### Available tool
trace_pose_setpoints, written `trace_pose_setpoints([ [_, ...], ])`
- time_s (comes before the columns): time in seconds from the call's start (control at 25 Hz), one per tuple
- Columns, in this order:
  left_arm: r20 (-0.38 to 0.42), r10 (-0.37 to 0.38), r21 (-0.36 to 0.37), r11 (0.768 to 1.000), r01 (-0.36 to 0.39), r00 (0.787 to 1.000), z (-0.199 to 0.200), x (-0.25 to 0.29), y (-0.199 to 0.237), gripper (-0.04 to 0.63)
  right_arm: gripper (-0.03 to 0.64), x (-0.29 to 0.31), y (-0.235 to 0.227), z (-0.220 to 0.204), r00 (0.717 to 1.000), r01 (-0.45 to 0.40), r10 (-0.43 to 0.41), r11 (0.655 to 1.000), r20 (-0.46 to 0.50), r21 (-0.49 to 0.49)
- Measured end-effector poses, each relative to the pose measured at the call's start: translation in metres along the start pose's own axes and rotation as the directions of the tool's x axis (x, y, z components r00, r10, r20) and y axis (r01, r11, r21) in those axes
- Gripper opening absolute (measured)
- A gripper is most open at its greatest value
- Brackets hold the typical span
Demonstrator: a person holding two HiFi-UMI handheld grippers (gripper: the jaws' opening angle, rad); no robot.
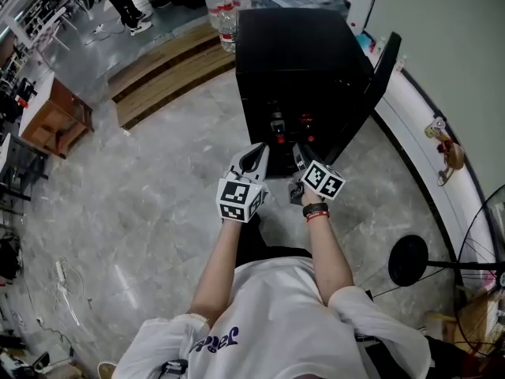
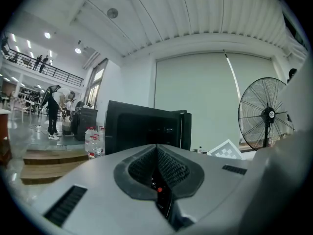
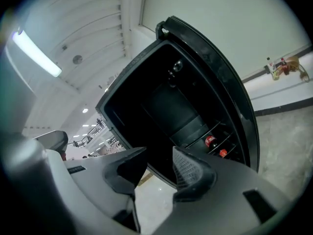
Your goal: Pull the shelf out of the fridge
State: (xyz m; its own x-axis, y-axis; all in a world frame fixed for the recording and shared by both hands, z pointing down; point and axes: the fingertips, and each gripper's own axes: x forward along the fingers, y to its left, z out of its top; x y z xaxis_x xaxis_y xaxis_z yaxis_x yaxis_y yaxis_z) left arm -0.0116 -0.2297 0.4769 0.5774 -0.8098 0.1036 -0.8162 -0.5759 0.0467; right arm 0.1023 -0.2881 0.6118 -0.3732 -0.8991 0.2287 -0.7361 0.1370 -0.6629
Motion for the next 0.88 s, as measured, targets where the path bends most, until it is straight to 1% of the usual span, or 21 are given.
trace_pose_setpoints([
  [0.24,-0.014,-0.016,-0.001,1.0,0.016,1.0,-0.008,0.021,0.017,0.018,0.189,0.032,-0.017,-0.015,1.0,0.006,-0.005,0.994,-0.013,0.113],
  [0.36,-0.021,-0.023,0.005,1.0,0.023,1.0,-0.003,0.024,0.026,0.018,0.211,0.044,-0.018,-0.015,1.0,-0.001,0.002,0.988,-0.006,0.153],
  [0.52,-0.018,-0.012,0.013,1.0,0.013,1.0,0.004,0.024,0.04,0.018,0.229,0.058,-0.018,-0.013,1.0,-0.023,0.021,0.979,0.012,0.204],
  [0.68,-0.031,-0.014,0.014,1.0,0.014,0.999,-0.003,0.035,0.046,0.018,0.264,0.074,-0.032,-0.012,0.999,-0.03,0.025,0.96,0.023,0.279],
  [0.88,-0.045,-0.026,0.01,1.0,0.027,0.999,-0.019,0.051,0.043,0.018,0.275,0.093,-0.055,-0.013,0.998,-0.057,0.042,0.931,0.049,0.362],
])
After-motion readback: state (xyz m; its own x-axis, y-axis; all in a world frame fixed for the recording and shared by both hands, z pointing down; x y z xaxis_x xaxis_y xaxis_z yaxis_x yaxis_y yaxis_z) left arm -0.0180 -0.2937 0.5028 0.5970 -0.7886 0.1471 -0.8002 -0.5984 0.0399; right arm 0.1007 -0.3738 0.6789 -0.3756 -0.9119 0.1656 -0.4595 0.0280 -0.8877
